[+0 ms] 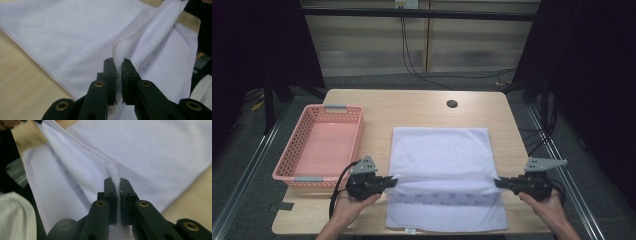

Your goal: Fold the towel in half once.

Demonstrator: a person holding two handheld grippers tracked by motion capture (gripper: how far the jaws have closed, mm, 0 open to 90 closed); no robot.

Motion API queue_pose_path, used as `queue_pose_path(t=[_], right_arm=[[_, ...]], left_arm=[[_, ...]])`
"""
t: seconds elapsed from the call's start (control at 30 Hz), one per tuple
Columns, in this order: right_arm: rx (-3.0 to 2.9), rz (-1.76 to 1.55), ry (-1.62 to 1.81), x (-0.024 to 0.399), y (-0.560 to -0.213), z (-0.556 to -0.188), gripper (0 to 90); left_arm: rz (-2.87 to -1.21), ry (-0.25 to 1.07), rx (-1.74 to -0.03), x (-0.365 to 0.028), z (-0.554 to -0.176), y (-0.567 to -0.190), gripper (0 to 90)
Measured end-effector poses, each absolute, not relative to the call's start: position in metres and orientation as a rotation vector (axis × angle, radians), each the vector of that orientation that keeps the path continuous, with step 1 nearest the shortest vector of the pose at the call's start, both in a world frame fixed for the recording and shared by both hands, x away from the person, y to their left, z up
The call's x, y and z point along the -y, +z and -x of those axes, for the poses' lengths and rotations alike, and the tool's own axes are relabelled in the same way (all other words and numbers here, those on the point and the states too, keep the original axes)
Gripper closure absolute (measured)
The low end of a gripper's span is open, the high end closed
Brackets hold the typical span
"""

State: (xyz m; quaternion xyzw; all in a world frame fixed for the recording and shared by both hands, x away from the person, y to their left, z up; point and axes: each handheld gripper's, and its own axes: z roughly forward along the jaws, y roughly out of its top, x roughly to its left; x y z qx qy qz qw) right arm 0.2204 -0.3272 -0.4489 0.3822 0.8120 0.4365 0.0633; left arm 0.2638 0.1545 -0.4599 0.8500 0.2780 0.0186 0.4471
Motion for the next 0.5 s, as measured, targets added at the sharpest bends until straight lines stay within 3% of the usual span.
queue_pose_path(t=[0.2, 0.5], right_arm=[[-2.559, -1.155, 1.252, 0.324, -0.469, -0.202, 81.7], [-2.614, -1.123, 1.223, 0.328, -0.467, -0.177, 72.0]], left_arm=[[-2.166, -0.008, -0.671, -0.153, -0.247, -0.473, 79.2], [-2.184, -0.094, -0.634, -0.162, -0.232, -0.479, 74.8]])
